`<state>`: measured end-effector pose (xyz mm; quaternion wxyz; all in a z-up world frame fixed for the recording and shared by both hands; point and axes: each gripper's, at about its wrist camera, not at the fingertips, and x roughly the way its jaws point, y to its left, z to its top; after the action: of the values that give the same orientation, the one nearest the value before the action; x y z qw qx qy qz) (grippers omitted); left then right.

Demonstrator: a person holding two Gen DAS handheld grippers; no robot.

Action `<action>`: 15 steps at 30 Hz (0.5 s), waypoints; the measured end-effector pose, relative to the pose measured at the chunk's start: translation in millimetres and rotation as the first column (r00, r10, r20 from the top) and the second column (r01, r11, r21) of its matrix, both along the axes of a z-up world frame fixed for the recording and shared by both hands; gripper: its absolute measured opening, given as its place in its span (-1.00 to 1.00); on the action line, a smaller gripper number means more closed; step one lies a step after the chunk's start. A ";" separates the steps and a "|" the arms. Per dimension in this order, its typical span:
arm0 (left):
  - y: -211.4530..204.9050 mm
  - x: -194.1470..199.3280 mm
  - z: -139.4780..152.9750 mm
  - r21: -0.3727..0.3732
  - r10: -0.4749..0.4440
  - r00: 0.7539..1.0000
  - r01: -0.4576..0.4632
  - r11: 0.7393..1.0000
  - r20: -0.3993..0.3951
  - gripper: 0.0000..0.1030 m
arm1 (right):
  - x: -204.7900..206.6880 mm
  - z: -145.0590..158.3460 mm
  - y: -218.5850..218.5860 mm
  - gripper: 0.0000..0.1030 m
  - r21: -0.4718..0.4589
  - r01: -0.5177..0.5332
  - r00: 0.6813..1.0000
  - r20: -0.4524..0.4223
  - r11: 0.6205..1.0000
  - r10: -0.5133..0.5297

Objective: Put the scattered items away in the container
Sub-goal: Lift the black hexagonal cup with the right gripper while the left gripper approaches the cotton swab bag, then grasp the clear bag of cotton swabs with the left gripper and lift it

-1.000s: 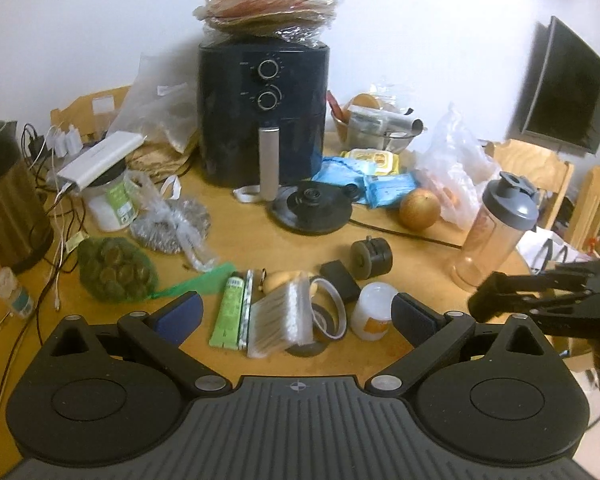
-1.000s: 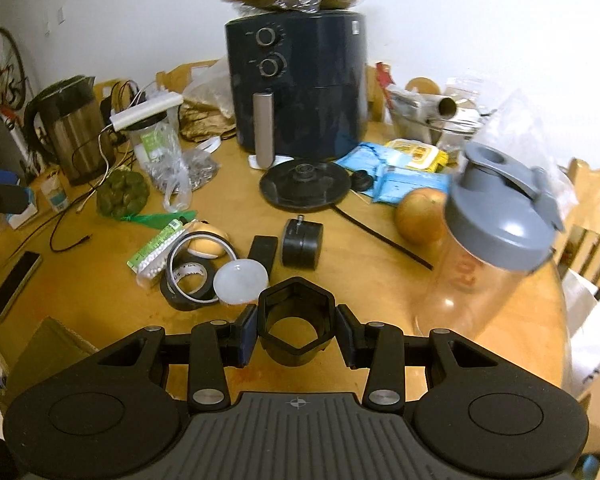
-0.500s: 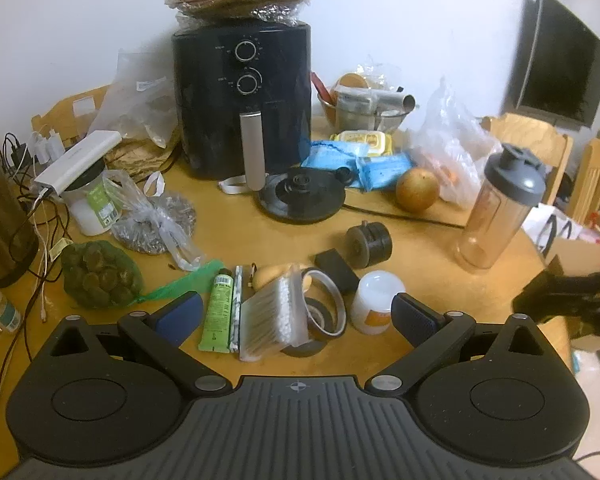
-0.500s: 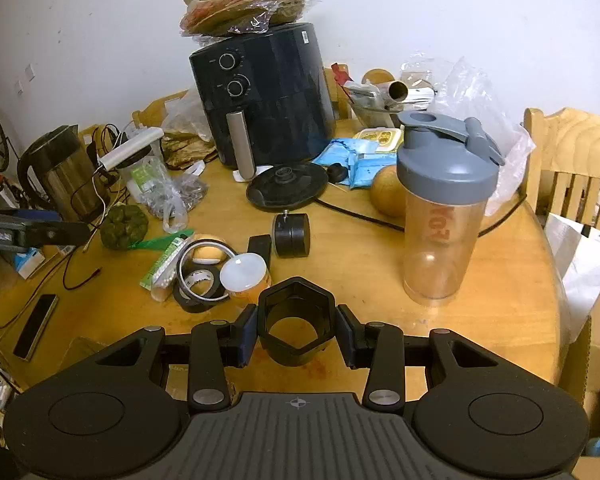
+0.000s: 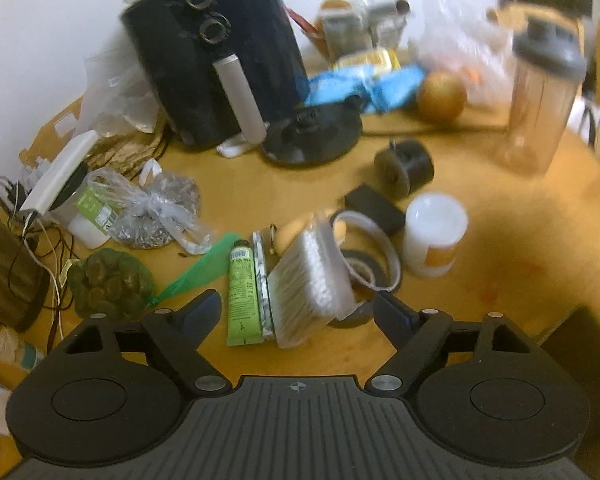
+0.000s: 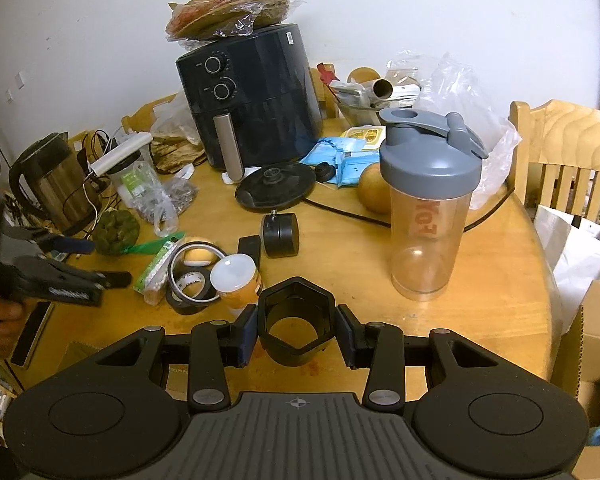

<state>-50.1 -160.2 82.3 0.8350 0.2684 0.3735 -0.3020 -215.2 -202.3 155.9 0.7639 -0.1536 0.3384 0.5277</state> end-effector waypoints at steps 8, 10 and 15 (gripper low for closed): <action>-21.6 6.5 -35.3 0.130 -0.051 0.998 0.046 0.990 0.041 0.31 | 3.1 -2.0 -0.9 -0.15 -0.005 0.027 1.000 -0.008 1.000 -0.027; -25.2 8.6 -41.4 0.140 -0.055 0.997 0.048 0.989 0.046 0.31 | 3.7 -2.5 -2.0 -0.15 -0.007 0.036 0.999 -0.010 0.999 -0.036; -30.9 15.9 -51.1 0.141 -0.043 0.998 0.035 0.989 0.053 0.14 | 5.5 -2.8 -4.7 -0.15 -0.014 0.052 0.999 -0.012 0.999 -0.052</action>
<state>-34.2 -191.1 31.1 0.8180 0.3420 0.3651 -0.2839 -209.7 -207.0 153.2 0.7742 -0.1465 0.3505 0.5063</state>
